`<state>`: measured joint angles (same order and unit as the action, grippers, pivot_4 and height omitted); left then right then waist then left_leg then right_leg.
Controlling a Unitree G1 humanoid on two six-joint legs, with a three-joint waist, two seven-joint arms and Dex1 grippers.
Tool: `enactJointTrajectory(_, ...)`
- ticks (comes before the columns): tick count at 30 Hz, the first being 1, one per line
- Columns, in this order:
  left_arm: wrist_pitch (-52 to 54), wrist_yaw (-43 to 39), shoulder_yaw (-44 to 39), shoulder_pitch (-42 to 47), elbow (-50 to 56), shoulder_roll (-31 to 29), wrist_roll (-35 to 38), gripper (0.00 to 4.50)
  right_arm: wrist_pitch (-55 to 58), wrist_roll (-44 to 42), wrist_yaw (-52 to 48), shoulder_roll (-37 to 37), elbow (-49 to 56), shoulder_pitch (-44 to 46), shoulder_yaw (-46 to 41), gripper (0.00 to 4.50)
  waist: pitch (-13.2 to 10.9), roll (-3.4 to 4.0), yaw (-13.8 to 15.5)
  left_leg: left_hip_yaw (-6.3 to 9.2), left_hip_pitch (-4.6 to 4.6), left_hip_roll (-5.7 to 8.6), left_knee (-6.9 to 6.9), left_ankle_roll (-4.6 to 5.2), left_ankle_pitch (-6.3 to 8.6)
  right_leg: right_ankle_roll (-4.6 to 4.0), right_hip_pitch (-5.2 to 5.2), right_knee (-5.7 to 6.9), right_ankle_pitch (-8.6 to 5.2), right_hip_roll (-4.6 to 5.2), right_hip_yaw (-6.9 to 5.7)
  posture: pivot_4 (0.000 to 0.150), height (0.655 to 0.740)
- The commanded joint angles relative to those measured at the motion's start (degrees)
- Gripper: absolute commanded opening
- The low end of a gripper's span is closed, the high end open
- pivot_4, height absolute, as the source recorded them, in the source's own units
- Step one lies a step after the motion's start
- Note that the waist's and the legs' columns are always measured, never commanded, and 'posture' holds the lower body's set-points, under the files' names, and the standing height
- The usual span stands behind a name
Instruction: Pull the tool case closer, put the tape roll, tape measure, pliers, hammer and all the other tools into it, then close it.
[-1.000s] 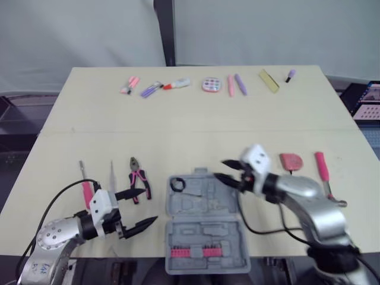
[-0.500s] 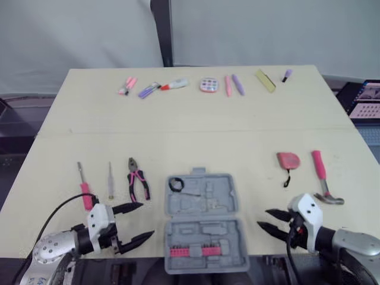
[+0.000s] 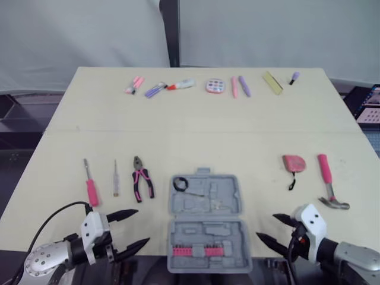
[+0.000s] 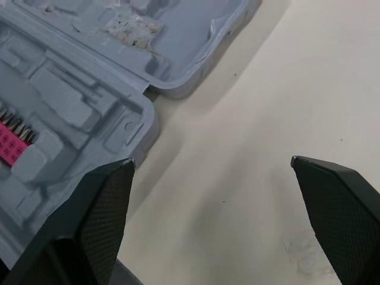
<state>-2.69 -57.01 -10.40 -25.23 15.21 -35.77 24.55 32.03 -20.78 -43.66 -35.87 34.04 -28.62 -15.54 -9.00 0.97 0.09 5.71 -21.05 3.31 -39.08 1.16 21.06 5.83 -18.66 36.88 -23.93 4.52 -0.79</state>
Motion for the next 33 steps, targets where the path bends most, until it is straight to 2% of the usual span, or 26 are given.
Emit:
enactJointTrajectory(1, -1.68, -1.43, 0.47, 0.08, 0.59, -0.19, -0.14, 4.5, -1.67, 0.15, 1.14, 0.51, 0.84, -0.6, -0.29, 4.45, 0.0, 0.0, -0.01, 0.0, 0.0, 0.0, 0.0, 0.0, 0.0, 0.0, 0.0, 0.0, 0.0, 0.0, -0.01, 0.15, 0.7134)
enactJointTrajectory(13, -0.68, -1.39, 1.19, 2.09, 0.7, -0.29, -0.01, 4.5, -2.08, 0.07, 2.24, 0.73, 0.97, -0.98, -0.49, 4.45, 0.0, 0.0, -0.04, 0.03, 0.02, -0.01, 0.0, 0.0, 0.0, 0.0, 0.02, 0.04, 0.0, -0.01, -0.06, 0.15, 0.7134)
enactJointTrajectory(18, 0.14, -0.29, 1.71, 3.75, 2.15, 0.39, 0.65, 4.5, 0.33, -0.9, 5.55, 1.79, 0.0, 1.57, -3.19, 4.45, 0.0, 0.0, -0.03, 0.03, 0.01, 0.0, 0.0, 0.0, 0.0, 0.0, 0.02, 0.04, 0.0, -0.01, -0.05, 0.15, 0.7134)
enactJointTrajectory(24, 3.44, 1.01, 3.71, 7.14, 5.51, 0.88, 1.52, 4.5, 4.24, -0.18, 12.77, 3.85, -3.72, 8.39, -6.08, 4.45, 0.01, 0.01, -0.05, 0.04, 0.02, 0.02, -0.02, 0.0, 0.0, 0.0, 0.02, 0.09, 0.0, -0.01, -0.04, 0.15, 0.7134)
enactJointTrajectory(33, 4.77, 0.17, 6.4, 11.55, 6.27, 0.7, 1.09, 4.5, 17.35, -1.0, 24.28, 7.64, -12.62, 23.36, -7.53, 4.45, 0.03, 0.09, -0.3, 0.02, 0.04, 0.0, 0.0, 0.0, -0.01, 0.0, -0.06, 0.27, 0.0, -0.05, -0.05, 0.15, 0.7134)
